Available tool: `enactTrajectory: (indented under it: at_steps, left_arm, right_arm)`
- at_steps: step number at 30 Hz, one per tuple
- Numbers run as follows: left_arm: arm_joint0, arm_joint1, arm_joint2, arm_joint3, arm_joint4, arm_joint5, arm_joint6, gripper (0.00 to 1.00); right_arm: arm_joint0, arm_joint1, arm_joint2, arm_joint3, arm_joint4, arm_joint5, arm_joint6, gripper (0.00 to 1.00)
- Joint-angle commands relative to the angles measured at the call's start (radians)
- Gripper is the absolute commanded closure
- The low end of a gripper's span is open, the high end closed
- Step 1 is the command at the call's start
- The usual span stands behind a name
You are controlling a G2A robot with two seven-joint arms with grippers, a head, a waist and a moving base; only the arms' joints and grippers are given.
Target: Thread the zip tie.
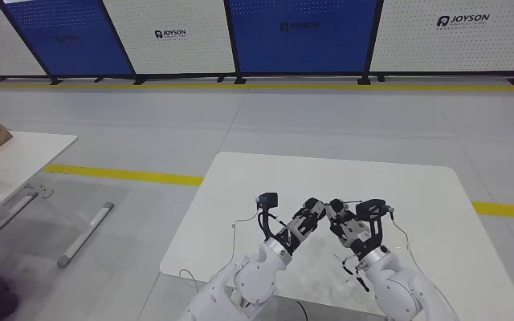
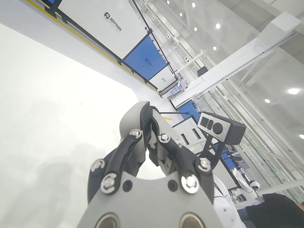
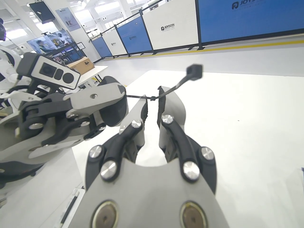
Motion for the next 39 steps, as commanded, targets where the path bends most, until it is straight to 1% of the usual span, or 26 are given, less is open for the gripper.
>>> enactTrajectory:
  at_steps: [1, 3, 5, 7, 28, 39]
  left_arm:
    - [-0.001, 0.000, -0.001, 0.001, -0.001, 0.000, -0.002, 1.00]
    - [-0.002, 0.000, 0.000, 0.002, 0.000, 0.000, -0.005, 1.00]
    - [-0.002, 0.000, 0.000, 0.002, 0.000, 0.000, -0.007, 1.00]
    - [-0.002, 0.000, -0.001, 0.002, 0.001, 0.000, -0.008, 1.00]
    - [-0.003, 0.000, -0.003, -0.008, -0.003, -0.008, -0.007, 1.00]
    - [0.003, 0.000, -0.003, -0.023, -0.006, -0.020, -0.002, 1.00]
  right_arm:
    - [0.001, 0.000, 0.000, 0.001, 0.002, 0.002, 0.001, 0.85]
    - [0.003, -0.001, 0.000, 0.002, 0.005, 0.003, 0.001, 0.85]
    - [0.003, -0.001, 0.000, 0.003, 0.006, 0.003, 0.000, 0.94]
    - [0.004, -0.001, 0.000, 0.004, 0.007, 0.004, -0.001, 1.00]
    - [0.021, -0.002, -0.012, 0.028, -0.008, 0.009, 0.022, 1.00]
    - [0.037, -0.004, -0.024, 0.055, -0.008, 0.007, 0.040, 1.00]
